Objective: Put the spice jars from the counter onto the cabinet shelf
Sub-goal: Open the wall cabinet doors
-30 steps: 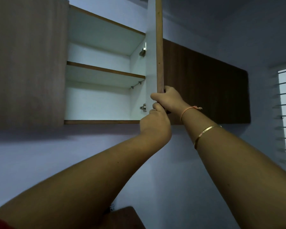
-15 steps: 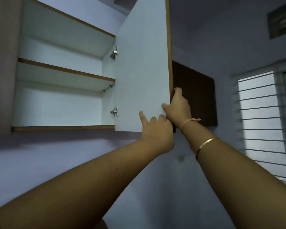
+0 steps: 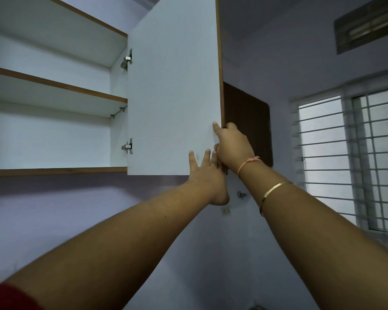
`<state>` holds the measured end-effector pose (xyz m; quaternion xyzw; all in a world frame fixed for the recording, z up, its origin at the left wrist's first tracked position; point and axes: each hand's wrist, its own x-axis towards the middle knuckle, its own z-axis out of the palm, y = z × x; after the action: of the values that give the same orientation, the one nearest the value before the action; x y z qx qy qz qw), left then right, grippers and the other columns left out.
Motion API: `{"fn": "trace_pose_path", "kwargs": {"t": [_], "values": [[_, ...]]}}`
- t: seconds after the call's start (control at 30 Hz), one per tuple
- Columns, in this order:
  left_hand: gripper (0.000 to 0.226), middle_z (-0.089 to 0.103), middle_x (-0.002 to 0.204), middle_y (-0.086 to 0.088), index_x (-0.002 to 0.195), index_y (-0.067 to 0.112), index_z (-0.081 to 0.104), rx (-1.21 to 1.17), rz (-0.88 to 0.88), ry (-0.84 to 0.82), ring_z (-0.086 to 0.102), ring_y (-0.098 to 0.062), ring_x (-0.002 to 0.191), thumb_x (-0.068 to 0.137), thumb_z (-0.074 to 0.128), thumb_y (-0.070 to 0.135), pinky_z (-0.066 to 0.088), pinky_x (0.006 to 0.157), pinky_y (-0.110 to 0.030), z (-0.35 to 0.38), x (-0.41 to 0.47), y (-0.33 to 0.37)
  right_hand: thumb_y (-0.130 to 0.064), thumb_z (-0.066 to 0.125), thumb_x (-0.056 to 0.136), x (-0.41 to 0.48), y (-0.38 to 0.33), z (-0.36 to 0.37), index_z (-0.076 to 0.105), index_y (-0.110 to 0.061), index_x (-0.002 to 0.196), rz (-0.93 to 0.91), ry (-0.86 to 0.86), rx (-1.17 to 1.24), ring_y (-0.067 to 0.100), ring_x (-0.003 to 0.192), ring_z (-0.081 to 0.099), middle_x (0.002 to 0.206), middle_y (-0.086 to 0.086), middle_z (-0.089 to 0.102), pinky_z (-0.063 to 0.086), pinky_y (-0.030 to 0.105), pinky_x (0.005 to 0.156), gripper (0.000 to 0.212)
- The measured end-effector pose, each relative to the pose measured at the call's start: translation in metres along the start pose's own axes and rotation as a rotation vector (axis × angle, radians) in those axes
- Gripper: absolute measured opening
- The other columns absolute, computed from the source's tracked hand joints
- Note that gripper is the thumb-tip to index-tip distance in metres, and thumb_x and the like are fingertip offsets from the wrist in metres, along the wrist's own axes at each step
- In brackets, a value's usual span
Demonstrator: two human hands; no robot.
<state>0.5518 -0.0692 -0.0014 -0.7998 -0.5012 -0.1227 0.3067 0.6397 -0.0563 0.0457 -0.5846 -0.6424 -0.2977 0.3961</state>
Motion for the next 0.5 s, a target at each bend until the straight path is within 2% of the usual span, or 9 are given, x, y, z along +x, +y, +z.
{"fn": "trace_pose_path", "kwargs": {"t": [0.3,0.4,0.5], "values": [[0.083,0.001,0.160,-0.004,0.151,0.022,0.009,-0.025,0.039,0.016,-0.008,-0.030,0.146,0.084,0.056,0.039,-0.011,0.110,-0.061,0.001,-0.001,-0.018,-0.002,0.051,0.094,-0.004,-0.012,-0.004,0.015,-0.014,0.152,0.033,-0.029,-0.044,0.031,0.104,0.060,0.136,0.019,0.038,0.051,0.032,0.087,0.069],[0.079,0.007,0.159,-0.004,0.150,0.020,0.012,-0.027,0.085,0.065,-0.004,-0.030,0.146,0.086,0.054,0.040,-0.007,0.112,-0.059,-0.003,-0.009,-0.031,-0.003,0.054,0.092,-0.008,-0.023,-0.008,0.015,-0.013,0.152,0.062,-0.061,-0.048,0.035,0.116,0.055,0.152,0.023,0.022,0.050,0.035,0.092,0.072],[0.072,0.016,0.157,-0.006,0.147,0.016,0.024,-0.020,0.085,0.103,0.002,-0.029,0.146,0.087,0.054,0.039,-0.003,0.113,-0.057,-0.009,-0.020,-0.042,-0.013,0.062,0.089,-0.010,-0.043,-0.014,0.031,-0.009,0.145,0.075,-0.007,-0.089,0.040,0.131,0.037,0.159,0.019,0.003,0.048,0.037,0.094,0.064]]}}
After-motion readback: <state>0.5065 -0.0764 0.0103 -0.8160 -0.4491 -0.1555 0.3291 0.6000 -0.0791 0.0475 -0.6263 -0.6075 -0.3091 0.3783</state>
